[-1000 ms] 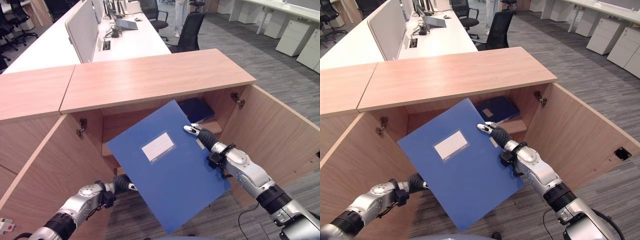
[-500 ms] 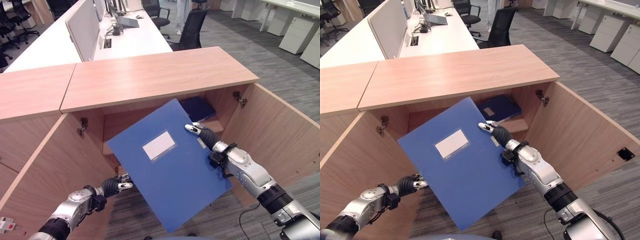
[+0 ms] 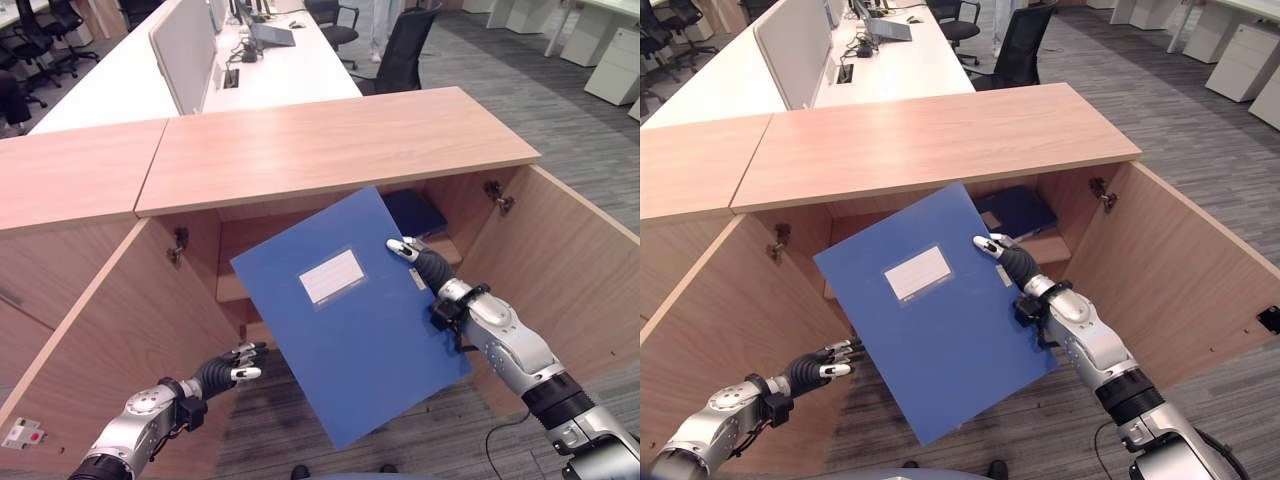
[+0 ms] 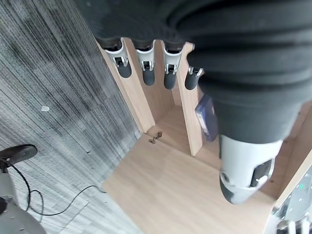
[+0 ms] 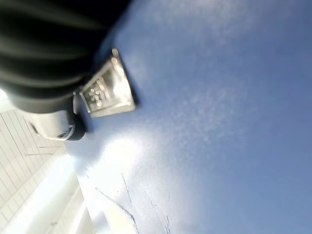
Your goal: Put the empty folder in the office cabinet
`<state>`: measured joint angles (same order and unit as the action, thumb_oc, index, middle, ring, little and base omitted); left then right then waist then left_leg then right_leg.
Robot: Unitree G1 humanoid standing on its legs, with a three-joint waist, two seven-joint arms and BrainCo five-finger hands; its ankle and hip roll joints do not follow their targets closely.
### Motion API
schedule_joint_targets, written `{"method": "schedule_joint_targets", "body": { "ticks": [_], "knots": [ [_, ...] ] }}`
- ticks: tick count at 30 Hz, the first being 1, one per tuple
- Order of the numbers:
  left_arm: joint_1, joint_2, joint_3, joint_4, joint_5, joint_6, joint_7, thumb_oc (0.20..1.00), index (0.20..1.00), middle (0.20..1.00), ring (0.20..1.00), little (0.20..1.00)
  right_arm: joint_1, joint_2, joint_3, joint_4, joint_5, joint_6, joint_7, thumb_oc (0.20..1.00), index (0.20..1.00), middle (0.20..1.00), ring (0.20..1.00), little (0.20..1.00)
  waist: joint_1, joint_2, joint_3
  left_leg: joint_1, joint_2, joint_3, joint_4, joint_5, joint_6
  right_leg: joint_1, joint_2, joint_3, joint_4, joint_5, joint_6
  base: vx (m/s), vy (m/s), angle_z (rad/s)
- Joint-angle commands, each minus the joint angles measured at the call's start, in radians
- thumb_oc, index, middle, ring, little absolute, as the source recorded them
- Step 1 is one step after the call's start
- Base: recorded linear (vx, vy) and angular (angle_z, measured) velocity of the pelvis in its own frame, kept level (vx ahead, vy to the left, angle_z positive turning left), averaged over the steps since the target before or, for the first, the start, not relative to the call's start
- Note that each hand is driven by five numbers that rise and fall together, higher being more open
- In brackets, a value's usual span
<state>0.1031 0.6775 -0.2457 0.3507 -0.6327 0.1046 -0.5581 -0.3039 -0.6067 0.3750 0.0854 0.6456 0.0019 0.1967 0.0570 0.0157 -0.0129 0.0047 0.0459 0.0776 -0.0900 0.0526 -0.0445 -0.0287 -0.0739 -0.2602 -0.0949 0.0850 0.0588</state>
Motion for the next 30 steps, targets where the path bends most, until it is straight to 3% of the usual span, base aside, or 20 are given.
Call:
{"method": "schedule_joint_targets", "body": {
  "ticks": [1, 10, 30],
  "knots": [
    [-0.015, 0.043, 0.024, 0.013, -0.071, -0.041, -0.016, 1.000, 1.000, 1.000, 1.000, 1.000, -0.008, 0.051, -0.068, -0.105, 0.006, -0.105, 0.007, 0.200, 0.200, 0.200, 0.200, 0.200, 0.015, -0.045, -0.025, -0.003, 0.011, -0.016, 0.003, -0.076, -0.030, 0.031, -0.039, -0.067, 0.008, -0.069, 0.091, 0.00, 0.000, 0.00],
    [0.014, 0.059, 0.082, -0.174, -0.194, -0.027, -0.035, 1.000, 1.000, 1.000, 1.000, 1.000, 0.018, 0.054, -0.097, -0.117, -0.021, -0.116, 0.010, 0.200, 0.200, 0.200, 0.200, 0.200, 0.023, -0.053, -0.017, -0.006, 0.007, -0.027, 0.003, -0.074, -0.030, 0.030, -0.042, -0.074, 0.008, -0.065, 0.089, 0.00, -0.003, 0.04],
    [-0.048, -0.005, 0.061, -0.275, -0.342, 0.013, -0.038, 1.000, 1.000, 1.000, 1.000, 1.000, 0.017, 0.066, -0.068, -0.128, -0.006, -0.108, 0.033, 0.200, 0.200, 0.200, 0.200, 0.200, 0.003, -0.066, -0.020, 0.003, 0.006, -0.019, 0.003, -0.083, -0.029, 0.030, -0.038, -0.056, 0.008, -0.062, 0.089, 0.00, 0.000, 0.00]
  ]
}}
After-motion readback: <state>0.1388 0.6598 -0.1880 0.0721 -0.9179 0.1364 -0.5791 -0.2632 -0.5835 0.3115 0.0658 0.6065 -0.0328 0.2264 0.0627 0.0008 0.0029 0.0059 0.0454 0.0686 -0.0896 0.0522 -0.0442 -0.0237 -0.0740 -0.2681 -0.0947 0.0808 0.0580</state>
